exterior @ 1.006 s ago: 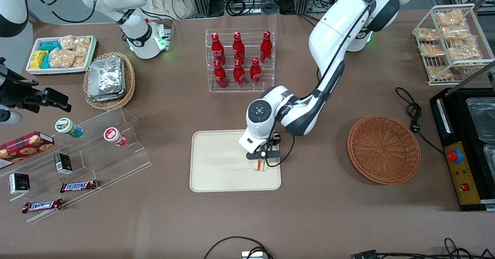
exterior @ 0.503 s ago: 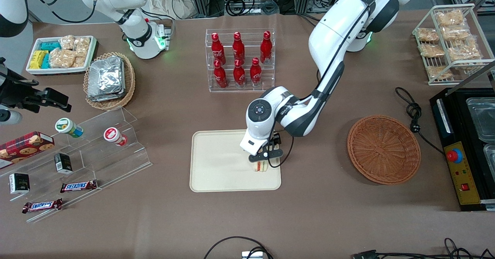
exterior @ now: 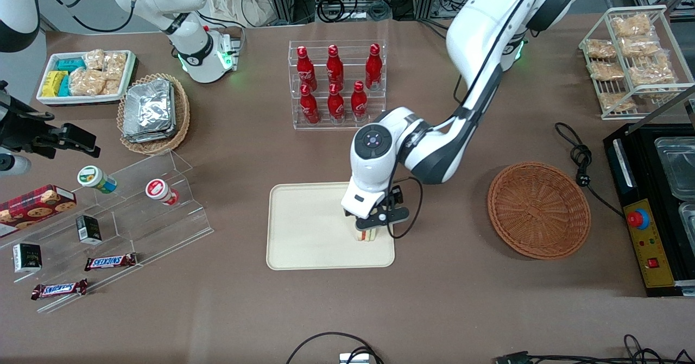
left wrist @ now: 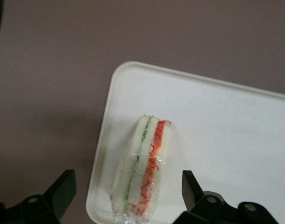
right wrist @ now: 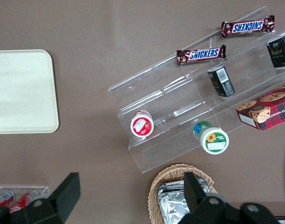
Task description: Place sandwich from basket to tray
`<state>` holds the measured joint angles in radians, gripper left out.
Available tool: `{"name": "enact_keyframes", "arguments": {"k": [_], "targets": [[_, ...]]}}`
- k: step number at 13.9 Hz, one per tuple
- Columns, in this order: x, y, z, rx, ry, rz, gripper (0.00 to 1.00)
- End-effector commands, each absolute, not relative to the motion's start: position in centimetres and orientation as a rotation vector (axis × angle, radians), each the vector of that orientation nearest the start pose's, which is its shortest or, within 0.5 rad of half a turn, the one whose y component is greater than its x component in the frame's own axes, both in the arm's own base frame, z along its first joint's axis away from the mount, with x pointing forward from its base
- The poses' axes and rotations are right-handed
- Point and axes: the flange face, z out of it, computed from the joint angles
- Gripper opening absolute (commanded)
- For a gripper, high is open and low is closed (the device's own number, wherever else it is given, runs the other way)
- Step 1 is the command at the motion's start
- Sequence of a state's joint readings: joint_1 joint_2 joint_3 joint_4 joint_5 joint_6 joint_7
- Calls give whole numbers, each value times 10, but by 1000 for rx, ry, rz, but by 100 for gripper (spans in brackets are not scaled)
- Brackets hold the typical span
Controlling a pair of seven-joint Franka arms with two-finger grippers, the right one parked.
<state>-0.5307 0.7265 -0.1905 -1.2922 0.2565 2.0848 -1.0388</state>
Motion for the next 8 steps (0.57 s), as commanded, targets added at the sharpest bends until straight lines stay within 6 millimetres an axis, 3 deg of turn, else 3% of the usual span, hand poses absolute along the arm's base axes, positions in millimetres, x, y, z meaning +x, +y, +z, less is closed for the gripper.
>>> {"name": "enact_keyframes", "arguments": {"k": [1,5,8], "targets": [[605,-419,390,-3074,-503,-246,100],[626,-340,463,-3004,-680,-256,100],[637,-291,499,-2995,-781,-254,100]]}}
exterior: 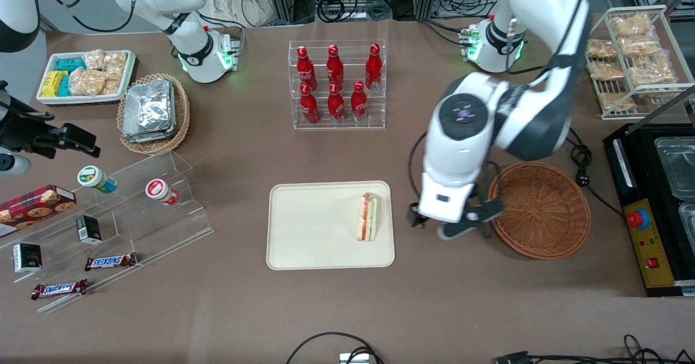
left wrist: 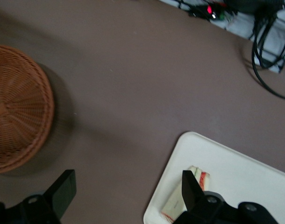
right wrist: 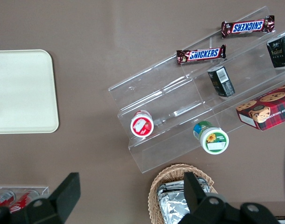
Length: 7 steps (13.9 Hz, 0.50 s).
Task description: Place sandwich from basket to tray
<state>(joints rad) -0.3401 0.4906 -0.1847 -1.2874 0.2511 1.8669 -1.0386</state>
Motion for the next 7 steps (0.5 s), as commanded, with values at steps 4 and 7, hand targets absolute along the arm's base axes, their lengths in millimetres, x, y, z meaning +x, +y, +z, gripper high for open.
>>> {"name": "enact_keyframes", "arguments": {"k": [4,7], "targets": [[645,-235,529,-3012,-795,-218,100],[635,-194,551,-3028,-642,-118,100]]}}
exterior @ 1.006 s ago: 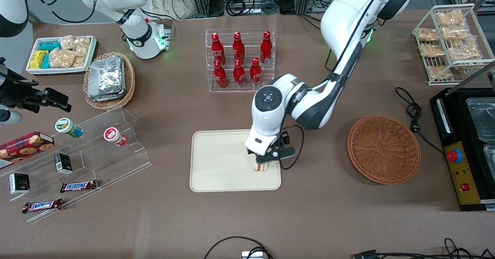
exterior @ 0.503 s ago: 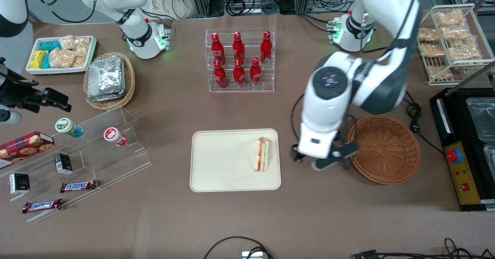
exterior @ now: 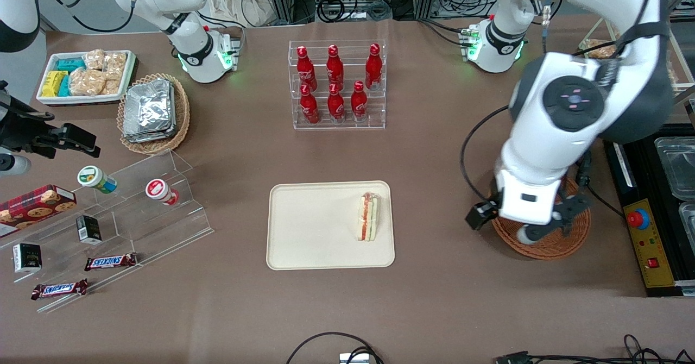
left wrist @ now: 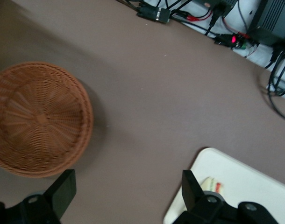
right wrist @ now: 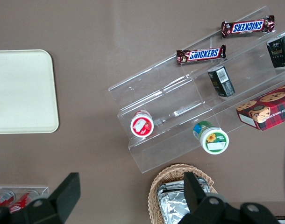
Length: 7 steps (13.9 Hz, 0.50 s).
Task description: Place sandwich from basket to tray
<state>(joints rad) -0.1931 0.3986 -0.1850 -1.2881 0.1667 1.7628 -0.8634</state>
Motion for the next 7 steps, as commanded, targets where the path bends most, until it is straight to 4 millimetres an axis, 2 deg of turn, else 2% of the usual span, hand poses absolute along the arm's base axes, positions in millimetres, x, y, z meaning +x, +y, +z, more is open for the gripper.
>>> {"name": "enact_keyframes", "arguments": {"k": [1,4,7], "targets": [[635,-177,556,-3026,-620,-98,100],[631,-152,572,-3058,-598,-74,100],[621,-133,578,-3061,-498,-45,100]]}}
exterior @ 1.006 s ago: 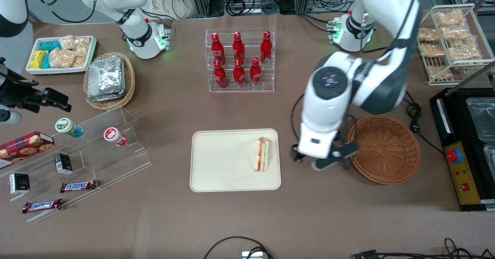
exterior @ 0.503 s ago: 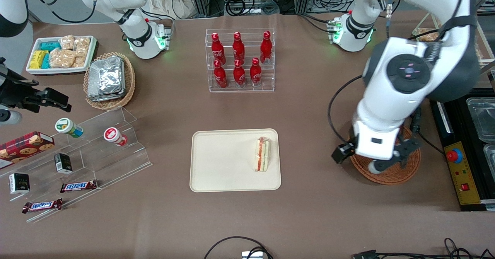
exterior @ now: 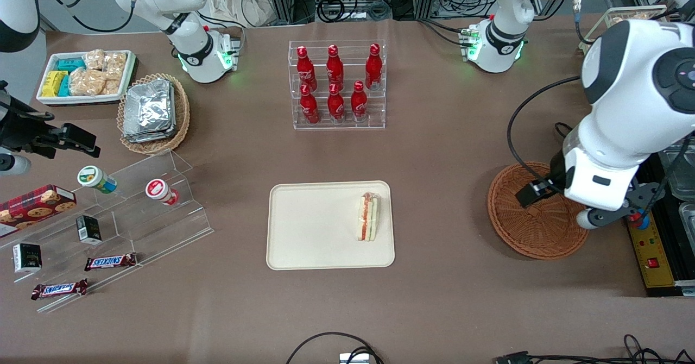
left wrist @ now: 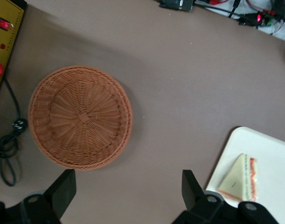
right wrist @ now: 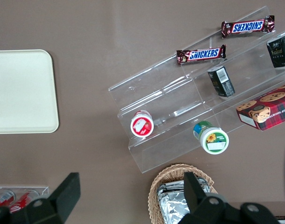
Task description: Place sandwich from basket to tray
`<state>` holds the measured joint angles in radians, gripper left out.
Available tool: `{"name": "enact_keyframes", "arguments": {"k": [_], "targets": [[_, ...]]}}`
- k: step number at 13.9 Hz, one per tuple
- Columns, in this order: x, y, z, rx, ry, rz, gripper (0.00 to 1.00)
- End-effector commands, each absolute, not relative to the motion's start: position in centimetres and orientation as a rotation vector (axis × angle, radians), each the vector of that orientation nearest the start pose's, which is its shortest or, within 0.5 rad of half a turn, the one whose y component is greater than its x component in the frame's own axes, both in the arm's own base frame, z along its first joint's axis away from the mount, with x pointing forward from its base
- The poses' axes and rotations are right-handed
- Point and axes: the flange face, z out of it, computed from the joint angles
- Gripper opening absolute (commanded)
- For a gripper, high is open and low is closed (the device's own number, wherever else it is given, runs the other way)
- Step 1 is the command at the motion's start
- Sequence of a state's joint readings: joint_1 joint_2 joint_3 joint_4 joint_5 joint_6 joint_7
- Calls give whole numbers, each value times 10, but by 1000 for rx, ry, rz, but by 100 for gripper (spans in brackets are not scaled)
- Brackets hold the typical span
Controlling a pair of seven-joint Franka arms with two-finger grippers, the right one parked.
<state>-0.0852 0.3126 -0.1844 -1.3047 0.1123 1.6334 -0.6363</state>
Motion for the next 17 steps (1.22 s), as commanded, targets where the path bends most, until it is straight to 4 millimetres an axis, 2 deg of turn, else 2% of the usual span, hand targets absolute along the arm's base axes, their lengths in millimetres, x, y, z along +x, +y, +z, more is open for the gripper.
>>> {"name": "enact_keyframes", "arguments": {"k": [1,4,6,7,9,12,17], "targets": [[614,-124,583,-3068,-466,-44,100],[586,-85,604,-3099,-322,-41,100],[570,-67,617,-3109,-235,1,100],[563,-49,623,-3119,-202,5,100],[546,-32,633,-3145,-111,3,100],[533,-31,644,-3143,-84,13,100],[530,-27,645,-3146,8,34,100]]}}
